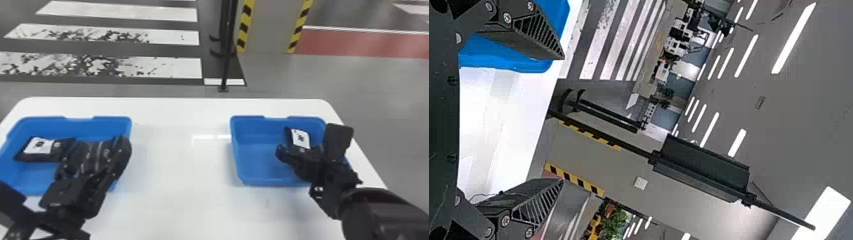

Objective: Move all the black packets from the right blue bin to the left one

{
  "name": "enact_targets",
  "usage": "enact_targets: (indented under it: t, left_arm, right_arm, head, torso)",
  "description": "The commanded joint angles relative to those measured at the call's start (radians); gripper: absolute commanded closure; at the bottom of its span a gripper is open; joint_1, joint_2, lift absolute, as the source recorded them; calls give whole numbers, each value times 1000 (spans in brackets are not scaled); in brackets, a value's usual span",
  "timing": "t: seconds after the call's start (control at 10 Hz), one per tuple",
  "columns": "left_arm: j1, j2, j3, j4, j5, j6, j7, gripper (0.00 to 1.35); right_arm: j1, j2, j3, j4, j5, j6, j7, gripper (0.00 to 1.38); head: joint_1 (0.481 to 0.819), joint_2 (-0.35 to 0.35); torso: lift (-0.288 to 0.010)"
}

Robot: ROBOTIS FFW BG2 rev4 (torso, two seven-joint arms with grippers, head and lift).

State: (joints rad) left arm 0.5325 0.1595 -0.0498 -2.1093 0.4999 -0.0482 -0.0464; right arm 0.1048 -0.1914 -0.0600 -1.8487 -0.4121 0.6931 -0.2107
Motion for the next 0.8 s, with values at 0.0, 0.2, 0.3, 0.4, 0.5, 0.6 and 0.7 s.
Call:
enact_targets:
  t: [0.0, 0.2, 0.3, 0.4, 0.5, 0.6, 0.7]
  left_arm:
    - [5, 0, 0, 5, 3, -6, -3, 190]
    - [3, 2, -4, 15, 11, -8, -7, 188]
    - [5, 2, -6, 24, 25, -13, -12, 188]
    - [3, 2, -8, 37, 40, -23, -15, 188]
    - [3, 2, -12, 51, 54, -45, -16, 188]
    - [3, 0, -12, 59, 64, -50, -16, 188]
    - [3, 0, -14, 64, 68, -67, -16, 188]
  right_arm:
    - [-12, 1, 0, 39, -47, -18, -19, 148]
    - [-31, -2, -2, 71, -72, -30, -35, 200]
    - [-34, -2, -2, 73, -86, -33, -35, 403]
    - [-34, -3, 0, 66, -96, -35, -35, 930]
    - [-26, -2, 0, 58, -102, -62, -39, 1150]
    - [-26, -2, 4, 58, -116, -67, -39, 1151]
    - [-26, -2, 6, 66, -124, -67, -29, 1164]
  head:
    - [695, -109]
    - [695, -111]
    - [695, -114]
    - [695, -115]
    - [695, -113]
    - [695, -111]
    - [695, -106]
  torso:
    - [-168]
    - [-168]
    - [-168]
    - [-168]
    - [-168]
    - [-168]
    - [-168]
